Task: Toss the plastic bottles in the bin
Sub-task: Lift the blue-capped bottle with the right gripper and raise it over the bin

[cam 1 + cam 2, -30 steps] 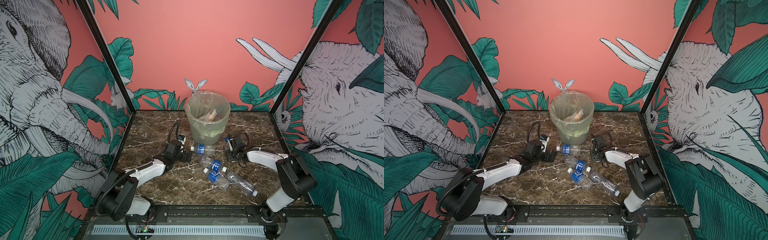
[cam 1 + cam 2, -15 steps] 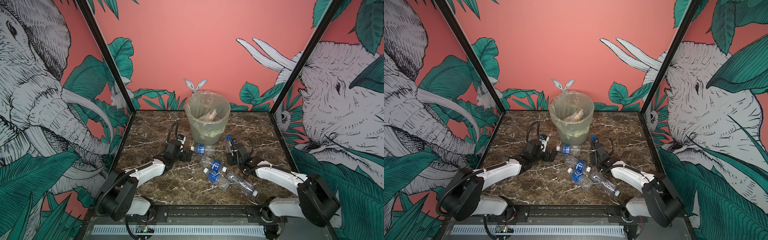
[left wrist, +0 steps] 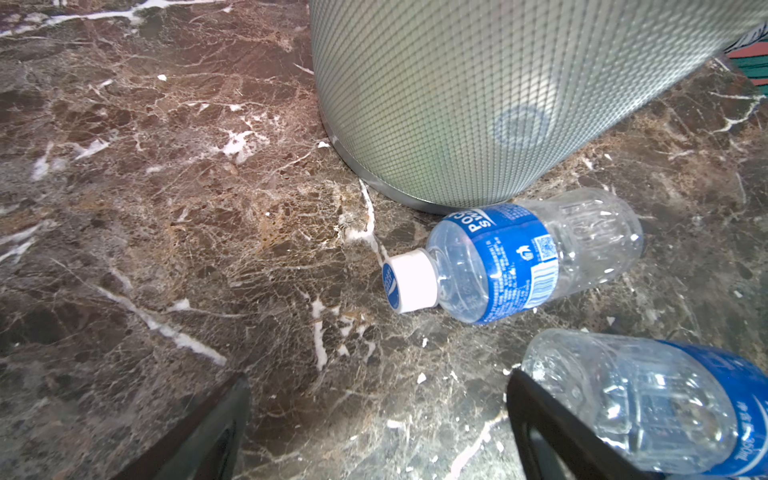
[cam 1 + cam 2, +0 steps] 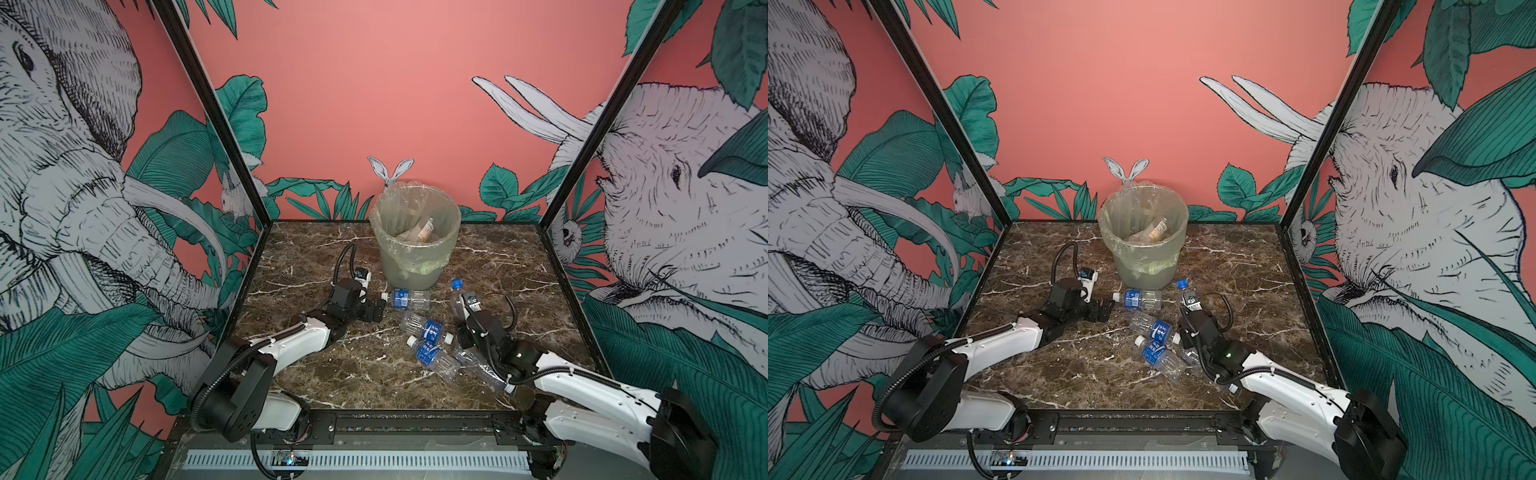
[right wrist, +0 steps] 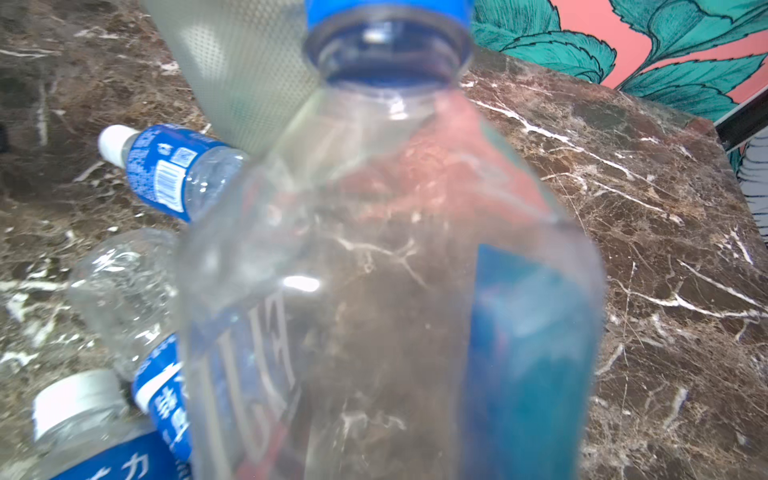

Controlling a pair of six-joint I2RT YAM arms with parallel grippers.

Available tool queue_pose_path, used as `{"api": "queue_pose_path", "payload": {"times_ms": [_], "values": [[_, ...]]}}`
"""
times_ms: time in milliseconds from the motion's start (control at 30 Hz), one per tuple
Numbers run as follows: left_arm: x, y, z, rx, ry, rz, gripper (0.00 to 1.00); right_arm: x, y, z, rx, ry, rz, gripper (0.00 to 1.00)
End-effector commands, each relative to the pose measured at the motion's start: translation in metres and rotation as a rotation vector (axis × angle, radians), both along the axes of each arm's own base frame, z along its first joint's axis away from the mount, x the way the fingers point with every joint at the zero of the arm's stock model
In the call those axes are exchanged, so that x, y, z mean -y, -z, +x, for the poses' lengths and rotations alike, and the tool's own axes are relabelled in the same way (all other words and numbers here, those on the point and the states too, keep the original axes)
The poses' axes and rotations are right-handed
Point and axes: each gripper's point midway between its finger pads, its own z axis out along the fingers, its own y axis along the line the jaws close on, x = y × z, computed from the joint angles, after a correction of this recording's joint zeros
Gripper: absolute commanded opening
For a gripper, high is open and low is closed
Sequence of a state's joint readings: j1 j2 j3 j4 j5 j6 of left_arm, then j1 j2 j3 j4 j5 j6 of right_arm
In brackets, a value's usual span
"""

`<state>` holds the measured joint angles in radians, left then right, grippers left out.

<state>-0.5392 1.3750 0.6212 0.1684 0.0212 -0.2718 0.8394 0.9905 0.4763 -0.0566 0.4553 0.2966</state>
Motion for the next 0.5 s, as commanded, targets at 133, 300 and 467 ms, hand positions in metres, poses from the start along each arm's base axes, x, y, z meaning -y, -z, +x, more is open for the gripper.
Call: {"api": "queue_pose_path", "payload": {"times_ms": [133,300,467], "values": [[0.002,-0.002,0.002,0.006,-0.002,-0.037,0.97,-0.004,-0.022,-0.009,0.105,0.015,0.028,0.54],[0.001,-0.003,0.002,0.010,-0.004,-0.042,0.97,-0.008,-0.041,-0.018,0.164,-0.004,0.038,0.54],[0.000,-0.003,0.002,0.011,-0.005,-0.045,0.97,-0.017,-0.087,-0.027,0.256,-0.026,0.044,0.54]]}}
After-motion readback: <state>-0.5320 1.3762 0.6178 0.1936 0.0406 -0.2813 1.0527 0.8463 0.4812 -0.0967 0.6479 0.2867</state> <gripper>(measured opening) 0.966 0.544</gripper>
